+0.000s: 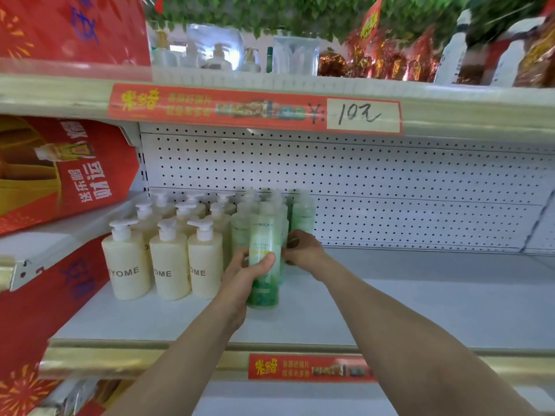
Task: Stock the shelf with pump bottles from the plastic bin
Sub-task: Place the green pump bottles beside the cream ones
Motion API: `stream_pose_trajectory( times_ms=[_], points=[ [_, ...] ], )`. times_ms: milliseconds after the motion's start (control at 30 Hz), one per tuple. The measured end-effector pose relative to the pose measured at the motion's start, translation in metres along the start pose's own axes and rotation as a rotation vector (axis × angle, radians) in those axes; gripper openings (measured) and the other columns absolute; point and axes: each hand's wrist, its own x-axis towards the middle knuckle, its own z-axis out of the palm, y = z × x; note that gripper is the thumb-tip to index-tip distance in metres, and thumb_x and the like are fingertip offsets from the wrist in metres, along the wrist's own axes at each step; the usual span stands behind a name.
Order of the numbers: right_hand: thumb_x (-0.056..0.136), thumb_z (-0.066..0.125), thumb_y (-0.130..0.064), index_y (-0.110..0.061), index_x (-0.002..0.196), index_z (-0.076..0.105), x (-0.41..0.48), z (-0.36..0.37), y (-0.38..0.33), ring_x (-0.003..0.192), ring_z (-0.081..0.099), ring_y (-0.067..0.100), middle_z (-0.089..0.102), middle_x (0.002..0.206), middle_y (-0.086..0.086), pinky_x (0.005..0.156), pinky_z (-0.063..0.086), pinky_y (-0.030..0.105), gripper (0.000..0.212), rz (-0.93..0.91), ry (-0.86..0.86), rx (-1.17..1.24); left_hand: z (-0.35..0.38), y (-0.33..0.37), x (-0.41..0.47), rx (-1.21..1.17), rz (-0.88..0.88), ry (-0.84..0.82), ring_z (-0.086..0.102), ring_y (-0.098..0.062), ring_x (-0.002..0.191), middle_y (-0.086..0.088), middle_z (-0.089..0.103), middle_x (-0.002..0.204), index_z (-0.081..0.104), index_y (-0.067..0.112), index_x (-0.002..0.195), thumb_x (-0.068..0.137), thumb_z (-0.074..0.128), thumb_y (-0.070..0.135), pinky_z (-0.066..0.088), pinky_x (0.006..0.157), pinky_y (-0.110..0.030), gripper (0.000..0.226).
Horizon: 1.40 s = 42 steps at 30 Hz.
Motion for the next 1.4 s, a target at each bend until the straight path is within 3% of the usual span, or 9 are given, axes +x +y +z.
stream_pose_trajectory(
  times_ms=[167,300,467,600,700,900,1067,1167,1400],
  points=[
    [0.082,0.078,-0.022,-0.011,0.124,0.059,-0.003,-0.004,-0.003,0.104,0.067,0.021,0.068,0.114,0.007,0.087,0.06,0.034,0.048,0.052,-0.112,0.126,0.004,0.0,0.0,0.013,-0.008,-0.01,0.071,-0.025,0.099,-0.004,0.073,0.111,0.06,0.027,0.118,0.063,0.083,0.043,0.055,0.091,-0.052,0.061],
    [0.085,0.073,-0.046,-0.012,0.118,0.067,-0.009,-0.026,-0.025,0.104,0.07,0.024,0.073,0.11,0.008,0.083,0.06,0.033,0.049,0.001,0.004,0.328,0.008,0.005,0.002,0.01,-0.01,0.004,0.071,-0.026,0.099,-0.003,0.074,0.108,0.061,0.027,0.116,0.062,0.084,0.044,0.055,0.091,-0.052,0.061],
    [0.087,0.063,-0.06,-0.011,0.117,0.07,-0.037,-0.059,-0.059,0.099,0.07,0.021,0.074,0.111,0.009,0.08,0.055,0.033,0.057,-0.102,-0.159,0.362,0.029,0.017,0.002,0.018,0.012,-0.021,0.072,-0.021,0.097,-0.001,0.073,0.108,0.059,0.023,0.119,0.066,0.083,0.043,0.057,0.086,-0.046,0.062],
    [0.09,0.07,-0.037,-0.013,0.123,0.068,-0.052,-0.08,-0.066,0.11,0.069,0.022,0.074,0.115,0.006,0.096,0.054,0.038,0.041,-0.181,-0.303,0.294,0.051,0.025,-0.001,0.027,0.053,-0.037,0.071,-0.016,0.096,0.0,0.073,0.109,0.059,0.023,0.118,0.079,0.078,0.037,0.057,0.085,-0.04,0.046],
    [0.09,0.071,-0.028,-0.012,0.12,0.07,-0.055,-0.097,-0.067,0.106,0.071,0.02,0.075,0.112,0.005,0.088,0.057,0.033,0.034,-0.214,-0.254,0.294,0.068,0.032,0.002,0.109,0.117,0.0,0.068,-0.011,0.101,0.006,0.071,0.112,0.061,0.023,0.117,0.08,0.078,0.04,0.054,0.09,-0.035,0.043],
    [0.078,0.084,-0.028,-0.012,0.119,0.066,-0.036,-0.112,-0.045,0.102,0.071,0.022,0.071,0.116,0.007,0.082,0.058,0.034,0.047,-0.162,-0.029,0.299,0.055,0.042,0.034,0.322,0.405,0.41,0.05,-0.009,0.119,0.007,0.057,0.129,0.057,0.02,0.129,0.081,0.078,0.037,0.038,0.094,-0.022,0.055],
    [0.074,0.088,-0.025,-0.017,0.122,0.056,-0.027,-0.097,-0.019,0.093,0.072,0.015,0.071,0.109,0.007,0.076,0.056,0.025,0.058,-0.085,-0.024,0.22,0.043,0.024,0.057,0.491,0.419,0.34,0.052,-0.003,0.107,0.01,0.063,0.12,0.061,0.025,0.124,0.084,0.077,0.028,0.038,0.079,-0.01,0.044],
    [0.073,0.089,-0.022,-0.018,0.12,0.056,-0.016,-0.086,-0.003,0.098,0.072,0.019,0.072,0.11,0.008,0.086,0.058,0.031,0.058,-0.078,-0.051,0.214,0.037,0.016,0.061,0.489,0.48,0.319,0.053,-0.004,0.107,0.011,0.064,0.113,0.061,0.022,0.123,0.084,0.077,0.019,0.035,0.074,0.004,0.042],
    [0.062,0.088,-0.047,-0.028,0.129,0.056,0.002,-0.076,0.013,0.108,0.064,0.011,0.067,0.117,-0.007,0.1,0.051,0.038,0.077,-0.139,-0.042,0.007,0.03,0.007,0.068,0.503,0.516,0.316,0.054,-0.004,0.107,0.013,0.063,0.113,0.059,0.023,0.117,0.083,0.078,0.021,0.04,0.086,-0.018,0.038]
  ],
)
